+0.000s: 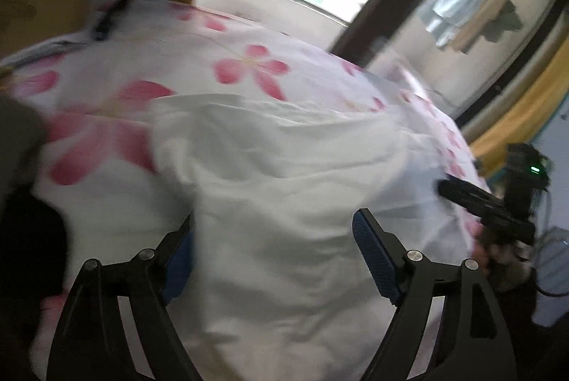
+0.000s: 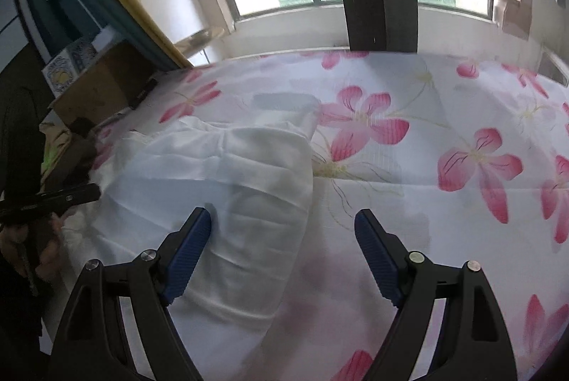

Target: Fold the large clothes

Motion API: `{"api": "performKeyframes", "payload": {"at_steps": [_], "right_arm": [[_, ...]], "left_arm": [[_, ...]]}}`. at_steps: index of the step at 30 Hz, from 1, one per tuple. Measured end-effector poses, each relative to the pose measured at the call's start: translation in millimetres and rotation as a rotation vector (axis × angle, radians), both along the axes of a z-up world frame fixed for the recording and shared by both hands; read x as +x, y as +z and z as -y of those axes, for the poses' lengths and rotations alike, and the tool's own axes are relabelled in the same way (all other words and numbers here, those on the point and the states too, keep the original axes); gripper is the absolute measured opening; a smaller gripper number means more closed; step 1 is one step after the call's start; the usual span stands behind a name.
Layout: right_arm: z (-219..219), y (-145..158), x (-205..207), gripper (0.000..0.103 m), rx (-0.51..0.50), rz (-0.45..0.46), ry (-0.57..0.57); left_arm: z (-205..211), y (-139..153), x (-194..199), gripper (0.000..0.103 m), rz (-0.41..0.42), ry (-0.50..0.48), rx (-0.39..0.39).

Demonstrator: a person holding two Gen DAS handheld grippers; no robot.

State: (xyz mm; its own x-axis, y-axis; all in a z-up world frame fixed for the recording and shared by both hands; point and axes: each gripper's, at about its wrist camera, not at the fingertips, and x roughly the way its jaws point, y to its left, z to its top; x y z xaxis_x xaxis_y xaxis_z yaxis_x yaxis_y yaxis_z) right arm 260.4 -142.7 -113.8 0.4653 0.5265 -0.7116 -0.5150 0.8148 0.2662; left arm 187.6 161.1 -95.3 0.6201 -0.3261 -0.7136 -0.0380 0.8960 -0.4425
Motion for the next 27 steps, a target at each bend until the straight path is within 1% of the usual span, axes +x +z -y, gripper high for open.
{"api": "performKeyframes", "payload": {"at_steps": [3, 7, 8, 11, 15, 19, 23, 26, 27], "right_arm": [[-2, -9, 6, 0.083, 0.01, -0.027, 0.0], [-9, -12, 9, 0.083, 0.005, -0.02, 0.004], [-10, -12, 10, 0.083, 0.002, -0.019, 0.005], [-14, -12, 12, 0.083, -0.003, -0.016, 0.006], [-16, -12, 11, 0.083, 0.002, -0.014, -0.002], [-19, -13, 8, 0.083, 0.016, -0.012, -0.006], [-25, -13, 4, 0.083, 0.026, -0.01, 0.005], [-29, -13, 1, 0.083, 0.029, -0.008, 0.013], [-30, -13, 1, 0.082, 0.03, -0.009, 0.017]], "left_arm": [[13, 0, 7, 0.084, -0.002, -0.048, -0.044], [29, -1, 17, 0.084, -0.009, -0.103, -0.112], [35, -2, 19, 0.084, -0.009, -0.116, -0.118], [50, -1, 24, 0.084, -0.01, -0.136, -0.079], [60, -1, 31, 0.084, -0.016, -0.117, -0.061], [71, -1, 35, 0.084, -0.011, -0.106, -0.001], [81, -2, 35, 0.083, 0.021, -0.107, 0.074], [81, -4, 34, 0.071, 0.038, -0.099, 0.097], [82, -4, 33, 0.063, 0.042, -0.102, 0.09]]}}
